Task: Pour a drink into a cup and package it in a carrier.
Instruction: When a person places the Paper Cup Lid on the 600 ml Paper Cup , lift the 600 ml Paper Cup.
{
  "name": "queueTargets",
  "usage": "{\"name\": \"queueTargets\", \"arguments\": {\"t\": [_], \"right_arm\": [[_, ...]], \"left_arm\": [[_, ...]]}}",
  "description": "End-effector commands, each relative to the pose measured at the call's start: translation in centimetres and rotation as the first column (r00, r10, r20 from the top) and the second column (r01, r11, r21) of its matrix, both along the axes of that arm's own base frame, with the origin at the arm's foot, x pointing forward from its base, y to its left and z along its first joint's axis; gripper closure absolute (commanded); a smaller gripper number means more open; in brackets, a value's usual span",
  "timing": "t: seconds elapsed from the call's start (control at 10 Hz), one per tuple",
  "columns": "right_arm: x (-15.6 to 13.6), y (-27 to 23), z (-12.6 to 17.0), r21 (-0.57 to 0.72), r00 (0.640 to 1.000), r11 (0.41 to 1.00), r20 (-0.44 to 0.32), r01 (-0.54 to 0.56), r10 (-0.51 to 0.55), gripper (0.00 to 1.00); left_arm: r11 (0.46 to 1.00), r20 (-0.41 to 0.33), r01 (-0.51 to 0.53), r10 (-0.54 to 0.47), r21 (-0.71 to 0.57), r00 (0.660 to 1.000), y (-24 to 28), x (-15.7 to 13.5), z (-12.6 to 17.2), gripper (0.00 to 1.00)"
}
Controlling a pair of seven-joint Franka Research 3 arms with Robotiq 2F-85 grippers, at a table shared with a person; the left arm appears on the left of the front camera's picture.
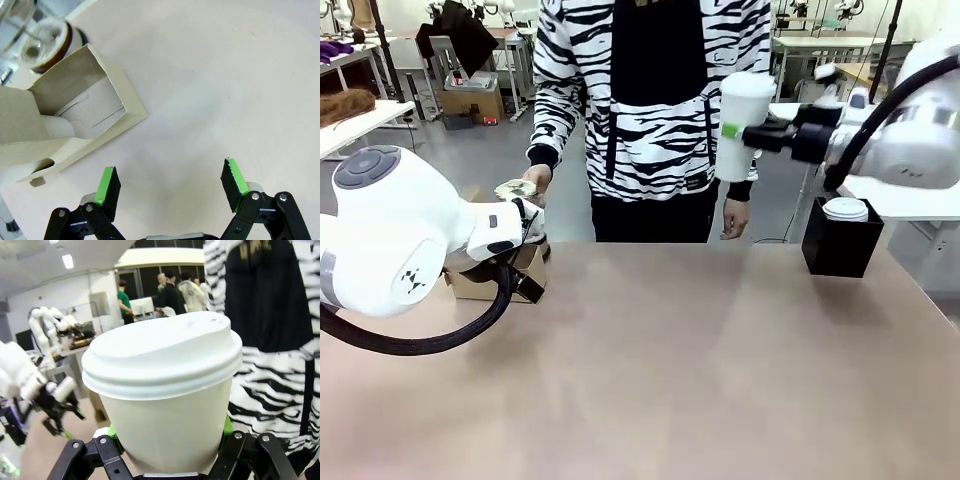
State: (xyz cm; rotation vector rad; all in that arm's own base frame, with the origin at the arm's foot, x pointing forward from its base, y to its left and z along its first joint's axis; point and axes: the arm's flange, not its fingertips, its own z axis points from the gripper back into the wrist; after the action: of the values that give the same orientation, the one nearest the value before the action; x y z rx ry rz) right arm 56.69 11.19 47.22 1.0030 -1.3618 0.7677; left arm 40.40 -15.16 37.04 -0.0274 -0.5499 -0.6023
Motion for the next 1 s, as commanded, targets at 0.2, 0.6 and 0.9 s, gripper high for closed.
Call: {"name": "queueTargets", "arguments": {"t": [0.2, 0.6, 0.9], "right_arm": [[-7.9, -1.0, 9.2, -0.012, 0.999, 0.999, -0.025, -0.035, 0.035, 0.2], [-9.2, -1.0, 11.1, -0.016, 1.0, 1.0, 0.013, -0.019, 0.019, 0.2], [-9.2, -1.0, 11.1, -0.016, 1.0, 1.0, 0.013, -0.019, 0.019, 0.2]], "left_arm": [[1.0, 0.0, 0.0, 0.0, -0.001, 1.0, 0.0, 0.0, 0.0, 0.0], [1.0, 0.0, 0.0, 0.0, -0.001, 1.0, 0.0, 0.0, 0.0, 0.0], [1.0, 0.0, 0.0, 0.0, -0.001, 1.0, 0.0, 0.0, 0.0, 0.0]]}}
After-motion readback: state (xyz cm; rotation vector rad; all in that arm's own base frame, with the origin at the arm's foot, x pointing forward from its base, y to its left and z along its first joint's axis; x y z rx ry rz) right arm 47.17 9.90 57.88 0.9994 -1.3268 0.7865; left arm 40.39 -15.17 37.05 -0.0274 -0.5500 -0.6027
